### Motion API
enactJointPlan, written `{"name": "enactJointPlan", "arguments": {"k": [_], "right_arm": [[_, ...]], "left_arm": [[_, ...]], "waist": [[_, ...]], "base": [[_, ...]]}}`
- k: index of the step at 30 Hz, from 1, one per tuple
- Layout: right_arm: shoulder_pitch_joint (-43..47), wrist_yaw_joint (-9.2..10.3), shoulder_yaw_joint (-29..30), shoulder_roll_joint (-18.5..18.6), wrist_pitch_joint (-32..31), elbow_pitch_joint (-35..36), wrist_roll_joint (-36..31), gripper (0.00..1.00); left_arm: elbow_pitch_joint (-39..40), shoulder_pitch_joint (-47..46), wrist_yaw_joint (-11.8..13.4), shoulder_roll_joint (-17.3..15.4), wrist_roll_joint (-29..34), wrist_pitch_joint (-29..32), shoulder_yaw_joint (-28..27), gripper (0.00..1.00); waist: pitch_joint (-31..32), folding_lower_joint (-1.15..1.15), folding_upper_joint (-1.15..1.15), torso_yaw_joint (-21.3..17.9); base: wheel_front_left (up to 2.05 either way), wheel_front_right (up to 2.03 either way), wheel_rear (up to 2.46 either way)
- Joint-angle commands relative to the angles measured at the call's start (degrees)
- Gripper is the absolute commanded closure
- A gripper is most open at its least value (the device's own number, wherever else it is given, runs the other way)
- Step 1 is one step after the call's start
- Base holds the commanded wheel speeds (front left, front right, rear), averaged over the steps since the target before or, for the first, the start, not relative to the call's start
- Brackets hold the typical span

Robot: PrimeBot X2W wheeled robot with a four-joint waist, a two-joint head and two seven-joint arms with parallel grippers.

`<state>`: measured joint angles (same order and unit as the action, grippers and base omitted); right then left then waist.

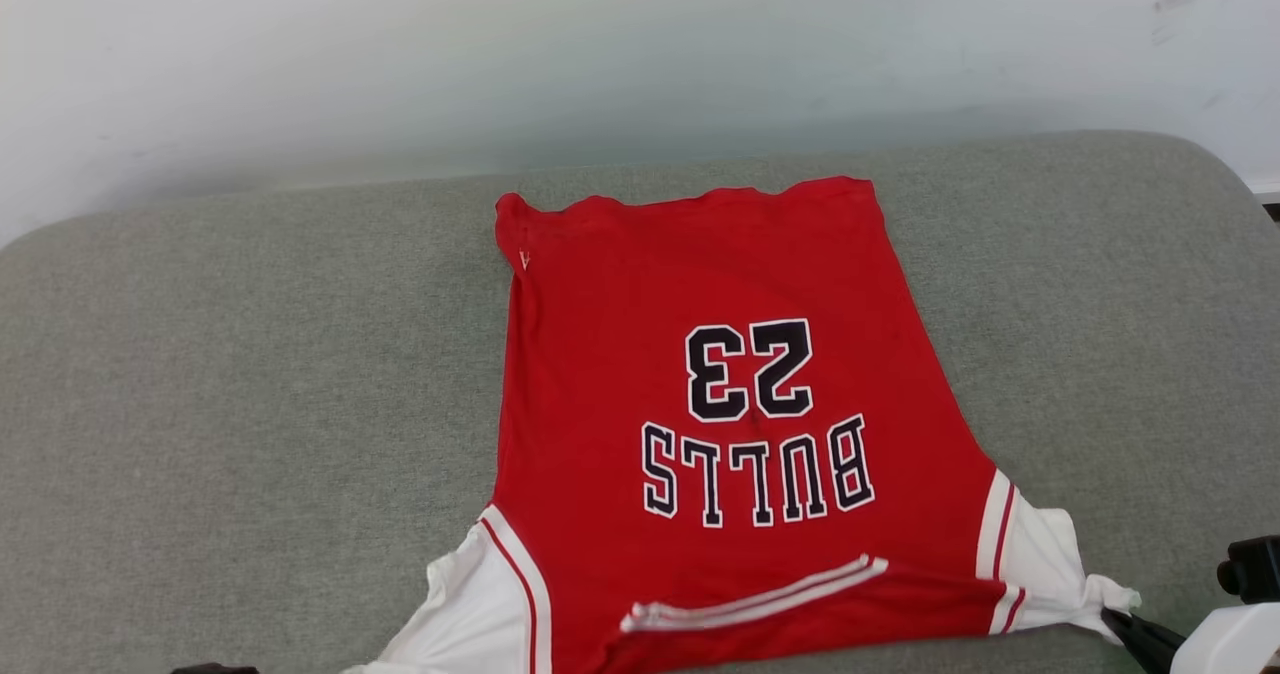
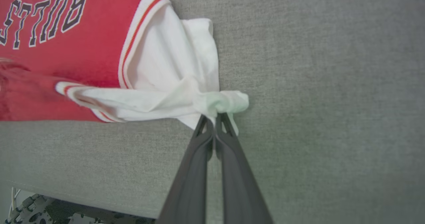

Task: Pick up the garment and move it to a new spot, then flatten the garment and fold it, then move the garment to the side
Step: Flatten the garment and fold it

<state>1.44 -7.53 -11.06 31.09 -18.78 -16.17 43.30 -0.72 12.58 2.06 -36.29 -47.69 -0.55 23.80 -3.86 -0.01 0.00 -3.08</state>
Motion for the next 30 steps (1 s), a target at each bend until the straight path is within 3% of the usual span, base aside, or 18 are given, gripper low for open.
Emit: {"name": "enactJointPlan", "arguments": {"k": [1, 8, 9, 10, 15, 21, 30], "right_arm": [[0.9, 0.08, 0.2, 0.6, -0.3, 0.4, -0.5, 1.00], [0.6, 0.08, 1.1, -0.1, -1.3, 1.4, -0.3, 1.00], [0.3, 0.08, 1.4, -0.1, -1.4, 1.8, -0.4, 0.65], [0.1, 0.07, 1.4, -0.1, -2.1, 2.3, 0.0, 0.00], [-1.1, 0.06, 2.8, 1.2, -5.9, 6.8, 1.7, 0.00], [-4.4, 0.05, 8.3, 2.0, -14.1, 14.1, 1.6, 0.00], [-20.2, 0.05, 15.7, -3.5, -36.8, 21.6, -2.6, 0.00]], "left_arm": [[0.3, 0.5, 0.1, 0.1, -0.1, 0.2, 0.1, 1.00], [1.1, -0.6, -0.1, 0.6, 0.8, -0.8, 0.8, 1.00], [1.2, -0.8, -0.1, 0.7, 0.8, -0.9, 0.8, 1.00], [1.4, -0.9, -0.1, 0.7, 0.9, -0.9, 0.9, 1.00], [3.2, -1.4, -0.3, 0.2, 1.3, 0.3, 1.7, 1.00], [8.3, -2.7, 0.2, -0.6, 2.9, 2.9, 3.2, 1.00], [17.3, -8.2, 0.1, -0.9, 6.5, 6.7, 5.7, 1.00]], "waist": [[0.0, 0.01, 0.00, 0.0], [-0.3, 0.01, 0.00, 0.1], [-0.5, 0.01, 0.00, 0.2], [-0.7, 0.01, 0.00, 0.3], [-2.0, 0.01, 0.00, 1.3], [-5.0, 0.01, 0.00, 3.8], [-13.7, 0.01, 0.00, 10.4]], "base": [[0.00, 0.00, 0.00], [0.00, 0.00, 0.00], [0.00, 0.00, 0.00], [0.00, 0.00, 0.00], [0.00, 0.00, 0.00], [0.00, 0.00, 0.00], [0.00, 0.00, 0.00]]}}
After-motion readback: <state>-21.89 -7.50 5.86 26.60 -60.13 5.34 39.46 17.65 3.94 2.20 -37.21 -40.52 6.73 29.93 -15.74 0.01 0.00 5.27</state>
